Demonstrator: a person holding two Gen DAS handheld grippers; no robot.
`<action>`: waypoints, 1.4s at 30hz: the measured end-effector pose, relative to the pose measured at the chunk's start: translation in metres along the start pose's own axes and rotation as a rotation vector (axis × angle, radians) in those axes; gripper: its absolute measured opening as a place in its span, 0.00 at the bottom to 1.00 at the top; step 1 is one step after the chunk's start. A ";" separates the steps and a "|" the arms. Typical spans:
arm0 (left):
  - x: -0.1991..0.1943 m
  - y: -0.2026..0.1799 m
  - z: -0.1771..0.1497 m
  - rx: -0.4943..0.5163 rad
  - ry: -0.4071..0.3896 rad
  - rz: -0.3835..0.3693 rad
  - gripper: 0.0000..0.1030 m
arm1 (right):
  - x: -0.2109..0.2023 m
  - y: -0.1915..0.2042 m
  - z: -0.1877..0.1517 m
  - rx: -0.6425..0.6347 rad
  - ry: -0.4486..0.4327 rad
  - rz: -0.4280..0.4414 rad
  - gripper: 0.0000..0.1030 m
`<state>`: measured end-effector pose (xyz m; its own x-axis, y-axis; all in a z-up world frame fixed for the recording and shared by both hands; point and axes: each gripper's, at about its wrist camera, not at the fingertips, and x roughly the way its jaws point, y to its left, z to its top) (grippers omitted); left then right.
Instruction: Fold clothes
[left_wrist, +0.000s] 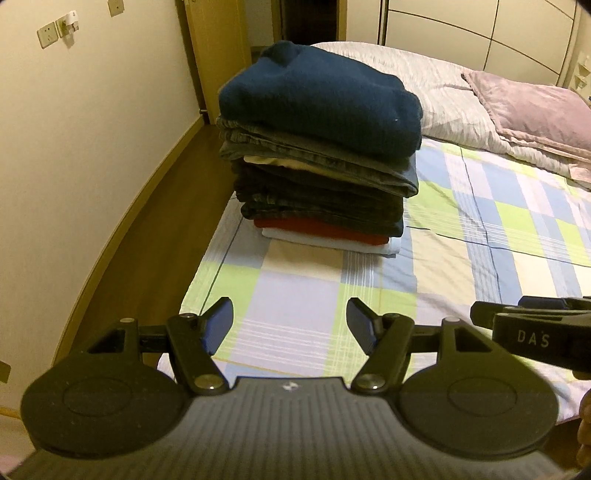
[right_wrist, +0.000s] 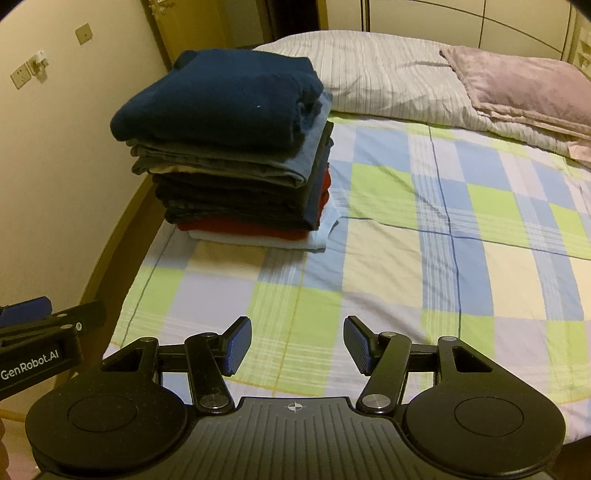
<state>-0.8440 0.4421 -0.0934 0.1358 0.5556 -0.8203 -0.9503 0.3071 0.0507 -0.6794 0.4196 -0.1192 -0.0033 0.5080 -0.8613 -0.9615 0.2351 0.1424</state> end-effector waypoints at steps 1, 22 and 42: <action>0.002 0.000 0.001 -0.001 0.003 0.001 0.63 | 0.002 0.000 0.001 -0.002 0.003 0.001 0.57; 0.051 0.002 0.016 0.004 0.044 0.015 0.63 | 0.053 0.005 0.021 -0.031 0.061 0.016 0.57; 0.086 0.008 0.038 0.041 0.061 -0.006 0.63 | 0.080 0.011 0.040 -0.002 0.085 -0.017 0.57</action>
<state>-0.8296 0.5216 -0.1424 0.1231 0.5062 -0.8536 -0.9371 0.3424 0.0679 -0.6788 0.4959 -0.1665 -0.0106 0.4322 -0.9017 -0.9622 0.2411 0.1269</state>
